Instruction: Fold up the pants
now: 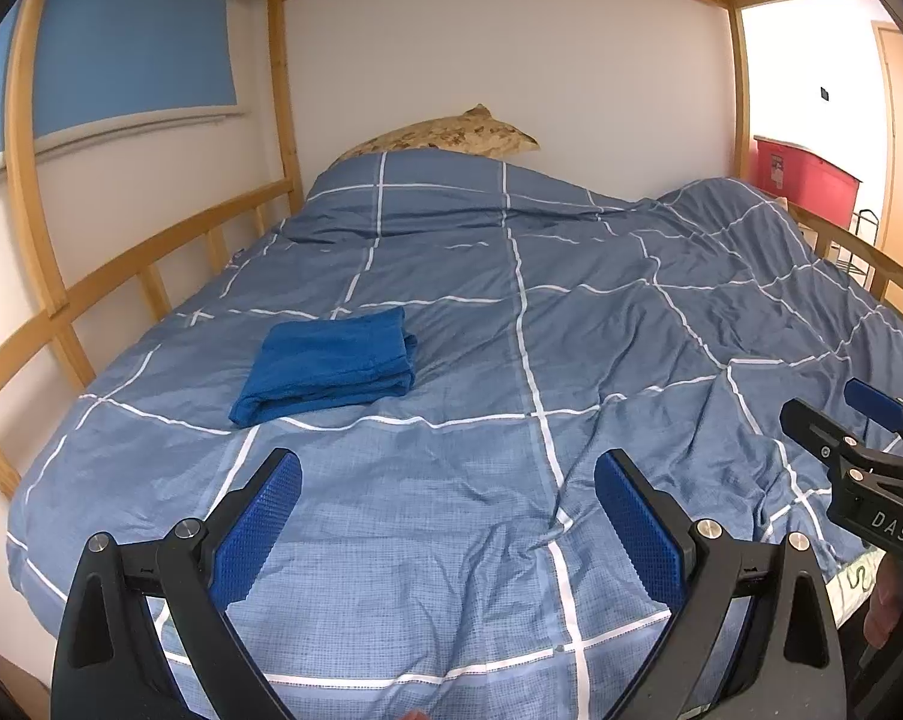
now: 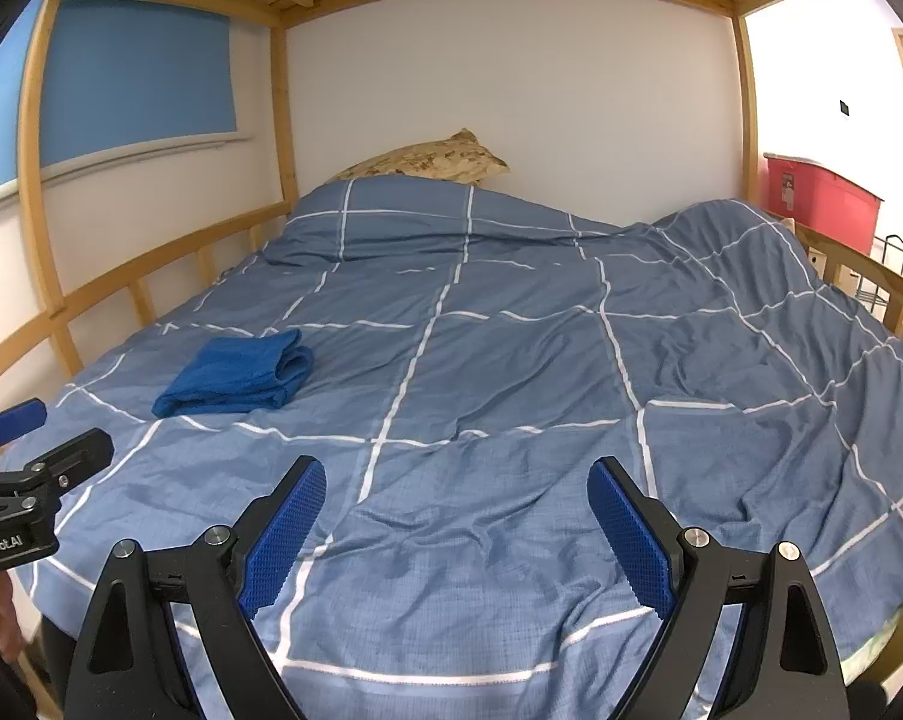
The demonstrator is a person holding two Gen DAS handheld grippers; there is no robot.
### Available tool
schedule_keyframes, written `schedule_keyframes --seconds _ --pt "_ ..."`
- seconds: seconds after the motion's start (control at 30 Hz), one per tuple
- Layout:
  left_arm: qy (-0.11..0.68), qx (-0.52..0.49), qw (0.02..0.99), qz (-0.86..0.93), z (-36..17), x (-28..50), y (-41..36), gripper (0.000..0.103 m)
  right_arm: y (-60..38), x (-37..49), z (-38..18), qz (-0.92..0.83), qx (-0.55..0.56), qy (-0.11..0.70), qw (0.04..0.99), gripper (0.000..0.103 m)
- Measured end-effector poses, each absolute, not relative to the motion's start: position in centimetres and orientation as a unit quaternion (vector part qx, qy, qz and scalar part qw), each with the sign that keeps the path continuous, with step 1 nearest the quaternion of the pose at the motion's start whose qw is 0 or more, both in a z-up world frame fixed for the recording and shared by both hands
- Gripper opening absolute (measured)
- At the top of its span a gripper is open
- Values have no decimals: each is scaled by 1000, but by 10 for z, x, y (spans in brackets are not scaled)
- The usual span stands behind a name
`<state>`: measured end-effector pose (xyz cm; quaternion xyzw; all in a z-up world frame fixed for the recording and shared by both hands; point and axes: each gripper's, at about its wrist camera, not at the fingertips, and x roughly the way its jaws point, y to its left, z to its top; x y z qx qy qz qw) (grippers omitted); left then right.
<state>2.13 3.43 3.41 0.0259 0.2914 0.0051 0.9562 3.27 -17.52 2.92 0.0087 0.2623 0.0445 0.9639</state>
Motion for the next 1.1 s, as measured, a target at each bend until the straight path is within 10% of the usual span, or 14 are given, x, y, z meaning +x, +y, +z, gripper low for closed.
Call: schedule_keyframes --seconds 1.1 --pt "295 23 955 18 33 21 35 102 -175 35 26 44 14 265 963 90"
